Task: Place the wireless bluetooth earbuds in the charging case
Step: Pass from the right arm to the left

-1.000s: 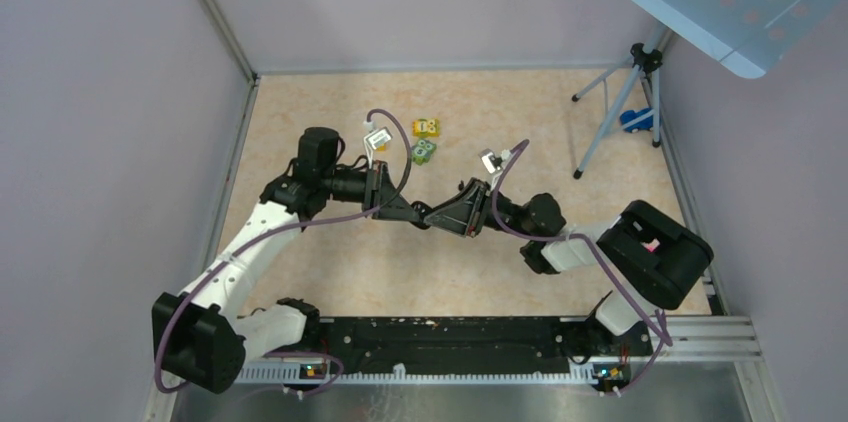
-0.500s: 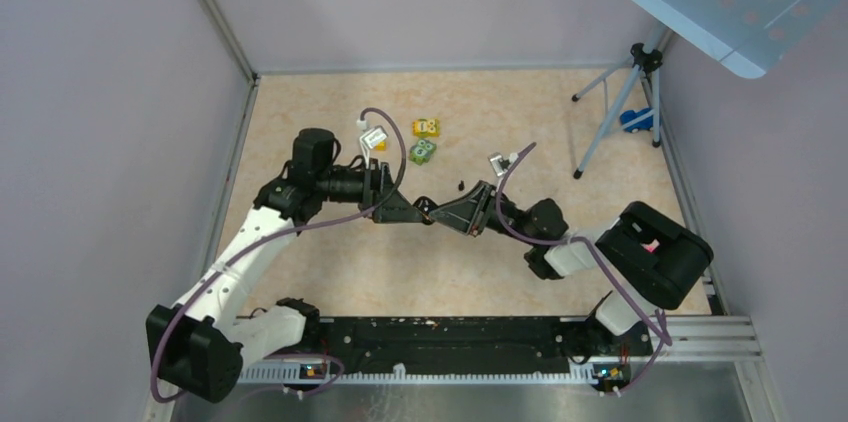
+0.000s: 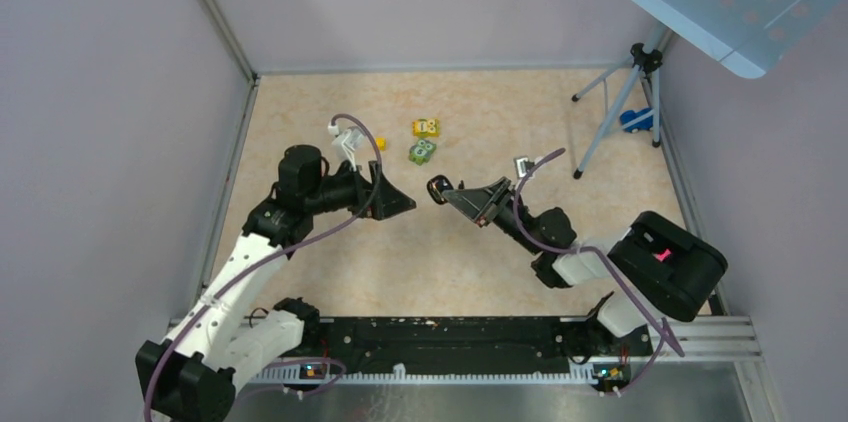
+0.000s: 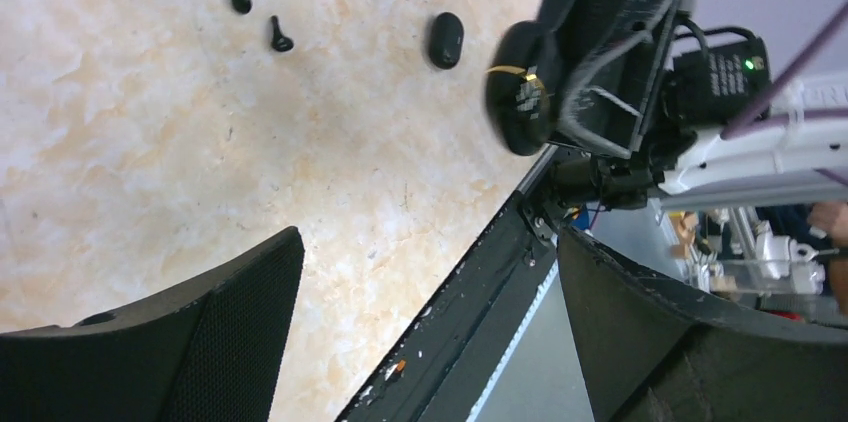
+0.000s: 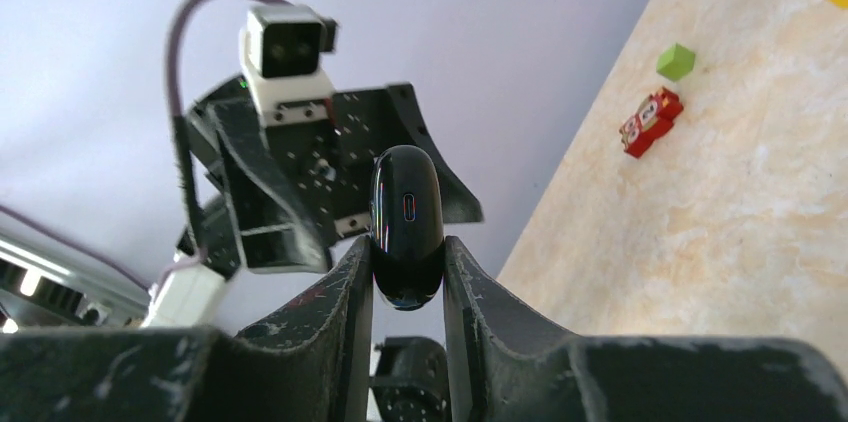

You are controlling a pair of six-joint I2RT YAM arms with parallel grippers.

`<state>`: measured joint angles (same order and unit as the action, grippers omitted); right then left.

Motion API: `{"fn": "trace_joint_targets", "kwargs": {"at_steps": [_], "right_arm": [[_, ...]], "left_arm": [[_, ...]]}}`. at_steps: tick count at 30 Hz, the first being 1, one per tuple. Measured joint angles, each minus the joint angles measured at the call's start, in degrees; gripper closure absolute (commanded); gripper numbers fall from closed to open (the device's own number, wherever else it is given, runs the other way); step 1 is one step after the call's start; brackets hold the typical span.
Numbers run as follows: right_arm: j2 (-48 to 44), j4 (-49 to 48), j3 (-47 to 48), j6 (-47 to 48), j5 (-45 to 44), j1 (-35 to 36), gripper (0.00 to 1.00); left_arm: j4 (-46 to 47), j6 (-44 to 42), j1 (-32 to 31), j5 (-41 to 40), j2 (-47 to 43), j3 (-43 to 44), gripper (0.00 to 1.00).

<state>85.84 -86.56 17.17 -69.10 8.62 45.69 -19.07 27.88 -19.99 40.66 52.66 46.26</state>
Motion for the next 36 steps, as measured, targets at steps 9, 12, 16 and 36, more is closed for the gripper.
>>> {"fn": "trace_joint_targets", "kwargs": {"at_steps": [9, 12, 16, 36], "right_arm": [[-0.35, -0.07, -0.28, -1.44, -5.88, 1.27, 1.0], [1.01, -0.04, -0.28, -1.95, -6.14, 1.57, 1.0], [2.51, 0.04, -0.26, -2.51, -6.25, 1.95, 1.0], [2.54, 0.02, -0.11, -3.08, -6.51, 2.47, 1.0]], "left_arm": [[14.86, 15.39, 0.15, 1.2, -0.39, -10.58, 0.01], [21.79, 19.76, -0.11, 2.86, -0.39, -12.11, 0.01], [32.26, 25.09, -0.83, 4.37, 0.0, -13.86, 0.07], [45.72, 31.98, -3.37, 4.68, 6.78, -14.78, 0.37]]}}
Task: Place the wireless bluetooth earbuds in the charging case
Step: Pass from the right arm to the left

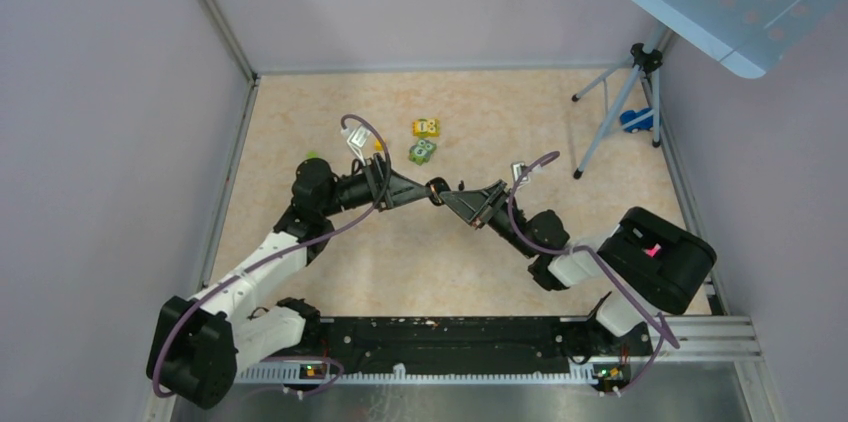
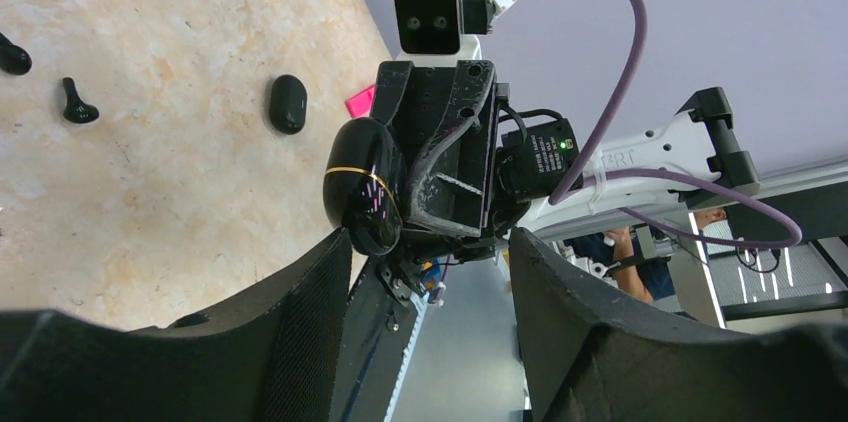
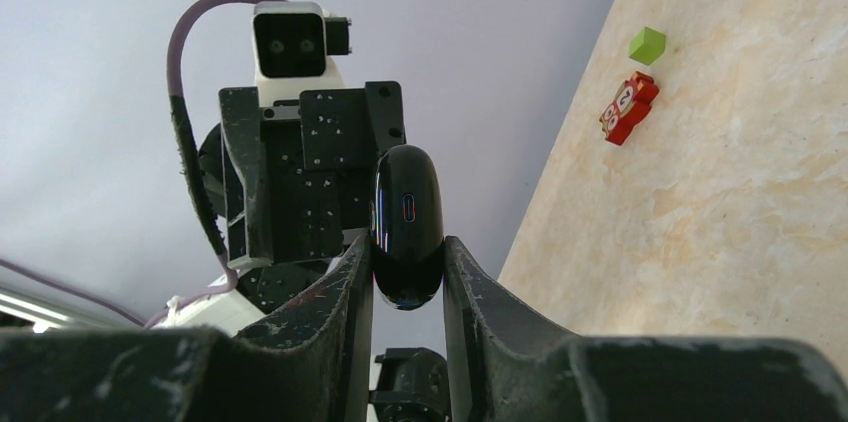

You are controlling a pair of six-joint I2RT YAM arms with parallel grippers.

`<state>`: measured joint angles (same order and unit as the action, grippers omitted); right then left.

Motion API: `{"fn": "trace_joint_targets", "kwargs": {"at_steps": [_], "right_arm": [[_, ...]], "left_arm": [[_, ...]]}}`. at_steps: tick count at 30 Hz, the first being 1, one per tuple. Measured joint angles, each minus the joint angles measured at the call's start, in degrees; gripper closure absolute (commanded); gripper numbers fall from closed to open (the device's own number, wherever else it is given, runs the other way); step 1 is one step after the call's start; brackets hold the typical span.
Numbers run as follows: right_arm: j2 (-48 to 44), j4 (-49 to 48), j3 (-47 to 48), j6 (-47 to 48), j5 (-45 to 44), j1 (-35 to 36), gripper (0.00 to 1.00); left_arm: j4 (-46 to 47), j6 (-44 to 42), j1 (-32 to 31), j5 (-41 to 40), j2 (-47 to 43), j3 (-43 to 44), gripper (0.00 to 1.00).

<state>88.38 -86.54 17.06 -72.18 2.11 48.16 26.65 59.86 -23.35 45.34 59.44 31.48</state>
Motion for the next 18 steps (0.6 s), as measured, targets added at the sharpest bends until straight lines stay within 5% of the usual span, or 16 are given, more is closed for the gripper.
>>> {"fn": "trace_joint_targets", "kwargs": {"at_steps": [9, 18], "right_arm": [[-1.09, -0.02, 0.0, 0.07, -0.11, 0.13, 1.0], [-1.14, 0.0, 1.27, 0.04, 0.42, 0.59, 1.0]], "left_arm": [[0.35, 0.0, -0.07, 0.0, 0.46, -0.02, 0.35], [1.22, 0.33, -0.5, 0.04, 1.79, -0.26, 0.45]]}}
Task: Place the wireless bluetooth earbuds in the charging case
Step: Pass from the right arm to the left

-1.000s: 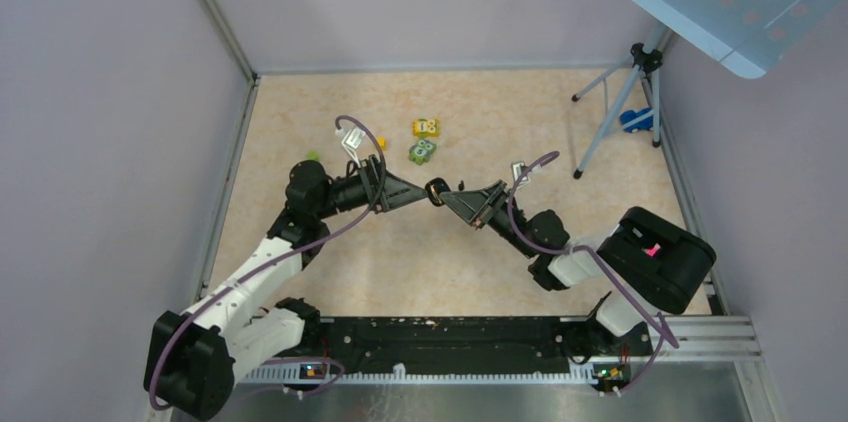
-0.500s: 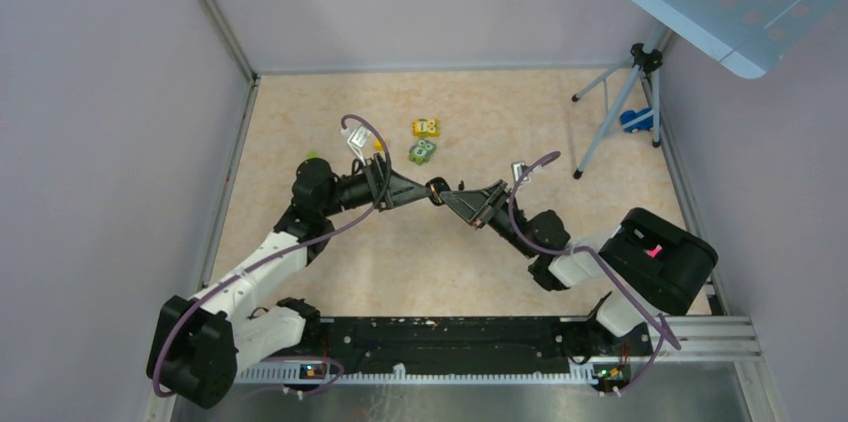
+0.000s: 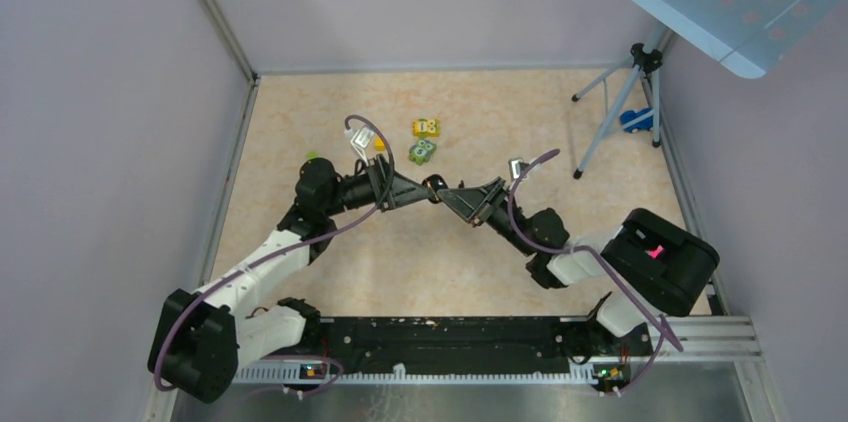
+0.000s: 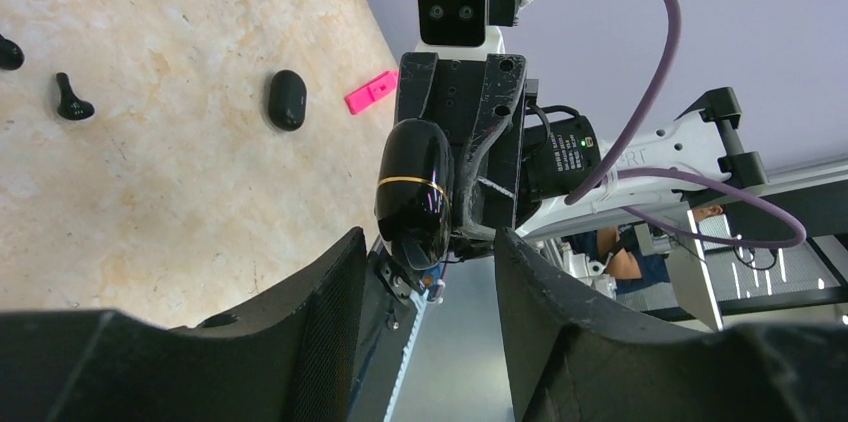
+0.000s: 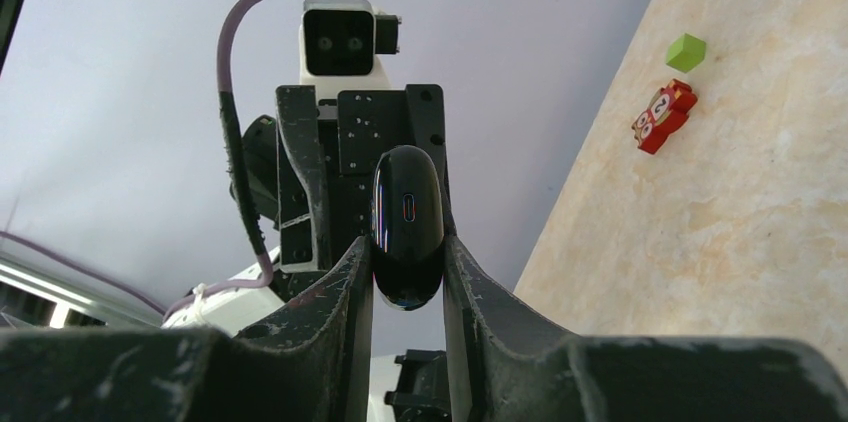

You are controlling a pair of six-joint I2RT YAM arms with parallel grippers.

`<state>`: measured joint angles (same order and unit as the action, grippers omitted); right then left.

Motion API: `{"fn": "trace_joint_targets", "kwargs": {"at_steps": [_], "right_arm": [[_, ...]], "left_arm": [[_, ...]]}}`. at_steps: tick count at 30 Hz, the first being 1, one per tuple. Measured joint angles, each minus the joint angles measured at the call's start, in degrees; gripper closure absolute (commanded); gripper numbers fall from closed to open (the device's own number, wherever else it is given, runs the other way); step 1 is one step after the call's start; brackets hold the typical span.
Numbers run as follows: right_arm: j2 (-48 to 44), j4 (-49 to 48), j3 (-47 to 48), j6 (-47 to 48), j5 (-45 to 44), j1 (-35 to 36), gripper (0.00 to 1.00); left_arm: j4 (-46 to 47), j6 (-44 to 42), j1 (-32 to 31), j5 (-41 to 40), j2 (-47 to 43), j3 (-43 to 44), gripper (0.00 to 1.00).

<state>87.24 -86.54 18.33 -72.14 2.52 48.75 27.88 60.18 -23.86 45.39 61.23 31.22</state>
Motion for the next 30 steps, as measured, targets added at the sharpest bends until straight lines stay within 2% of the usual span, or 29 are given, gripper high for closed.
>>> {"fn": "trace_joint_targets", "kwargs": {"at_steps": [6, 13, 17, 30], "right_arm": [[0.0, 0.0, 0.74, 0.0, 0.57, 0.28, 1.0], [0.0, -0.5, 0.92, -0.15, 0.74, 0.28, 1.0], [0.02, -0.52, 0.92, -0.28, 0.61, 0.28, 1.0], [0.02, -0.81, 0.83, -0.59, 1.81, 0.26, 1.0]], "left_arm": [[1.81, 0.68, -0.31, 0.02, 0.55, -0.07, 0.52], [3.5, 2.34, -0.44, -0.24, 0.81, -0.79, 0.79], [4.22, 2.93, -0.44, -0.42, 0.9, -0.96, 1.0], [4.94, 1.11, -0.13, 1.68, 0.9, -1.03, 1.0]]}}
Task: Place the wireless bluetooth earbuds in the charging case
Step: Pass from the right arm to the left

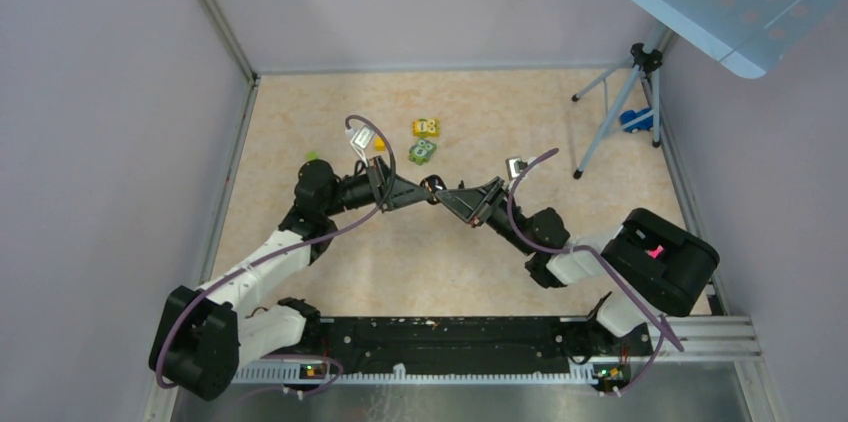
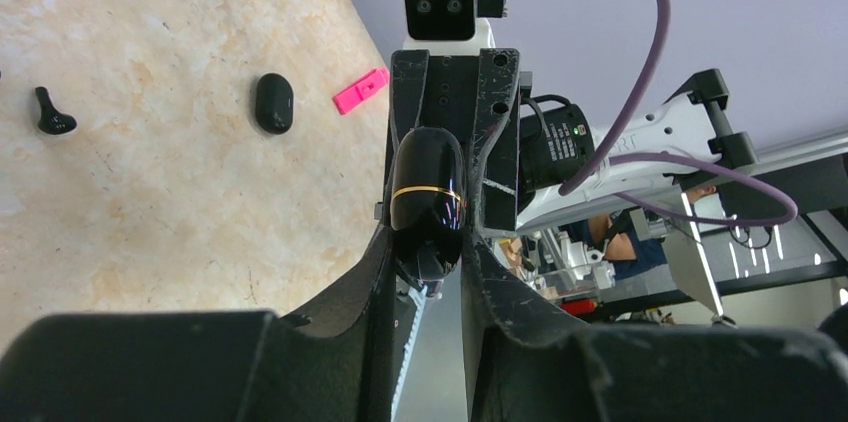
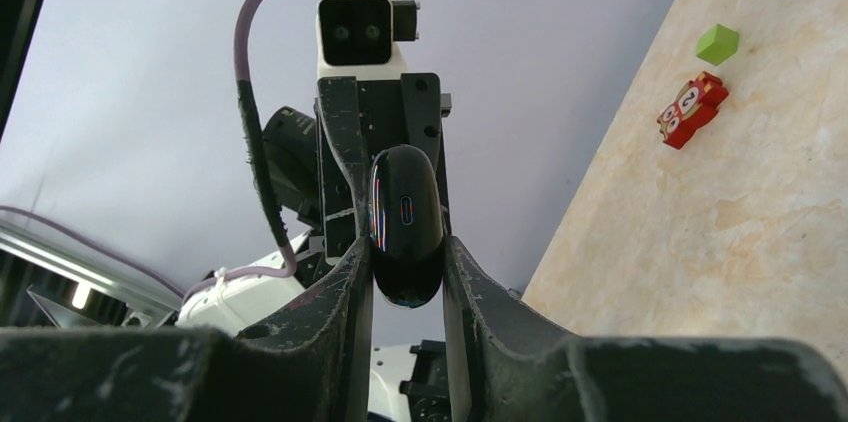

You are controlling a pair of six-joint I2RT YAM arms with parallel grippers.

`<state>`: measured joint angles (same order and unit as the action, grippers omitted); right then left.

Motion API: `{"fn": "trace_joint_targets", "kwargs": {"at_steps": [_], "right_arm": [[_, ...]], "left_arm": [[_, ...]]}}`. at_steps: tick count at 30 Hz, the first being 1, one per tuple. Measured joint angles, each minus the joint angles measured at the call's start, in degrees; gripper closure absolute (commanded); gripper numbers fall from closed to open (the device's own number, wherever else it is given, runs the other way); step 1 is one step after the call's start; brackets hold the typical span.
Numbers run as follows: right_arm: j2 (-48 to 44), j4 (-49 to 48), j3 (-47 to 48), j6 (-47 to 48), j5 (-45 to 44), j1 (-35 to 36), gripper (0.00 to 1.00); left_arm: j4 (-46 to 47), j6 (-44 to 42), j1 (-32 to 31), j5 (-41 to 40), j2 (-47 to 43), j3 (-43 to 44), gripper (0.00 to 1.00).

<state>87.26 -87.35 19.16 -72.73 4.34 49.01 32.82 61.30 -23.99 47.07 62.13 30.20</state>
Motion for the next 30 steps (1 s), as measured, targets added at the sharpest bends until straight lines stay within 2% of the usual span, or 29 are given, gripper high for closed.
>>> {"fn": "trace_joint_targets", "kwargs": {"at_steps": [13, 26, 27, 30], "right_arm": [[-0.52, -0.72, 0.0, -0.98, 4.28, -0.28, 1.0], [-0.76, -1.11, 0.57, -2.14, 8.59, -0.81, 1.0], [-0.76, -1.11, 0.57, -2.34, 8.59, -0.81, 0.98], [-0.76, -1.14, 0.57, -2.36, 8.74, -0.81, 0.79]], "left_arm": [[1.18, -6.03, 1.09, 6.1, -1.01, 0.0, 1.0], [1.6, -6.99, 1.9, 9.53, -2.21, 0.0, 1.0], [1.53, -7.02, 1.9, 9.53, -2.27, 0.0, 1.0], [1.27, -7.08, 1.9, 9.51, -2.51, 0.0, 1.0]]}}
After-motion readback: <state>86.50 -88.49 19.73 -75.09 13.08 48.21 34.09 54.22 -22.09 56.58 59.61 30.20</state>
